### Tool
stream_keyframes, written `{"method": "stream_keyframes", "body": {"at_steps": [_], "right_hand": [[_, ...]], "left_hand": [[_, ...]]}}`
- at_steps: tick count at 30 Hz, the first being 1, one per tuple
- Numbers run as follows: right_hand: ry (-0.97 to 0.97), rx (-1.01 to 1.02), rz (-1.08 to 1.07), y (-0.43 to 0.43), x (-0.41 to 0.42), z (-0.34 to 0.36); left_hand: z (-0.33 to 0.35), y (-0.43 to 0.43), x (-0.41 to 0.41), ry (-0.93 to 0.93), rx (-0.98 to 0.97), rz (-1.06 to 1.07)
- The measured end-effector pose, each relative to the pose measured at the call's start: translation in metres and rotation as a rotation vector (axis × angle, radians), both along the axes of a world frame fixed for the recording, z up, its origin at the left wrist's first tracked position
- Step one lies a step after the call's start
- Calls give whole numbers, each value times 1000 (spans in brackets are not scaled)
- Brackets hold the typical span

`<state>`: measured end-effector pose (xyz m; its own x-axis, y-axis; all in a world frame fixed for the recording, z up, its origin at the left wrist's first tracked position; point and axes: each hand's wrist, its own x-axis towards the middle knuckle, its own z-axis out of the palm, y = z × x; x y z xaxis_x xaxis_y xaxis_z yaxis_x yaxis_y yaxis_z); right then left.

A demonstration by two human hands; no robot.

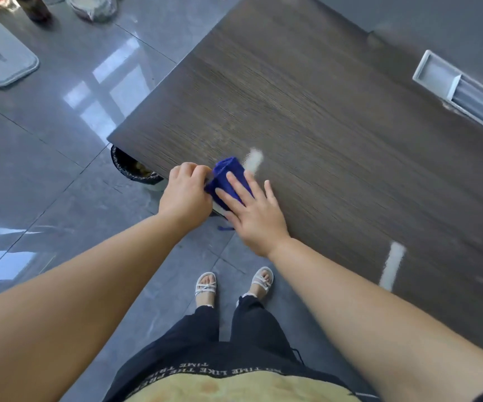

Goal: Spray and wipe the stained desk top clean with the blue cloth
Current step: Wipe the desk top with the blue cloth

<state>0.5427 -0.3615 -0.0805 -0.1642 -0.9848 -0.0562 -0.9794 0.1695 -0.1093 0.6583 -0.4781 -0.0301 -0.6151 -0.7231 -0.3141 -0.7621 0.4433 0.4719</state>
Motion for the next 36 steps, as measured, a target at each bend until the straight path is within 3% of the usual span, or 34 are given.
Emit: {"method": "stream_keyframes", "body": {"at_steps": [3, 5, 6, 10, 11, 13, 17, 19, 21, 24, 27, 29, 33, 34, 36], "right_hand": [[21, 3, 190, 65, -38, 1], [60, 22, 124, 113, -73, 2], [53, 48, 2, 130, -87, 5], [-10, 53, -810, 122, -85, 12], [-27, 48, -904, 108, -73, 13], [-57, 34, -834, 91, -51, 11], [18, 68, -252, 156, -51, 5], [2, 96, -240, 209, -71, 3], [20, 111, -454, 267, -94, 4], [-51, 124, -989, 322, -121, 14], [-99, 123, -1393, 311, -119, 19], [-106, 75, -1270, 289, -104, 14], [-9, 106, -606, 334, -93, 7], [-12, 129, -554, 358, -103, 8], [6, 121, -661, 406, -124, 8]], "left_hand": [[2, 8, -5, -27, -12, -42], [3, 18, -11, -29, -30, -90], [4, 23, -14, -33, -28, -114], [6, 54, -36, -41, -22, -207], [7, 62, -42, -42, -20, -219], [7, 77, -54, -41, -20, -242], [10, 117, -85, -30, -21, -341], [11, 135, -96, -36, -13, -381], [11, 158, -109, -40, -11, -450], [12, 194, -125, -57, -9, -552], [11, 229, -141, -65, -18, -633], [8, 246, -148, -71, -23, -655], [7, 281, -165, -84, -28, -677], [8, 288, -169, -95, -40, -682], [8, 296, -174, -119, -75, -684]]}}
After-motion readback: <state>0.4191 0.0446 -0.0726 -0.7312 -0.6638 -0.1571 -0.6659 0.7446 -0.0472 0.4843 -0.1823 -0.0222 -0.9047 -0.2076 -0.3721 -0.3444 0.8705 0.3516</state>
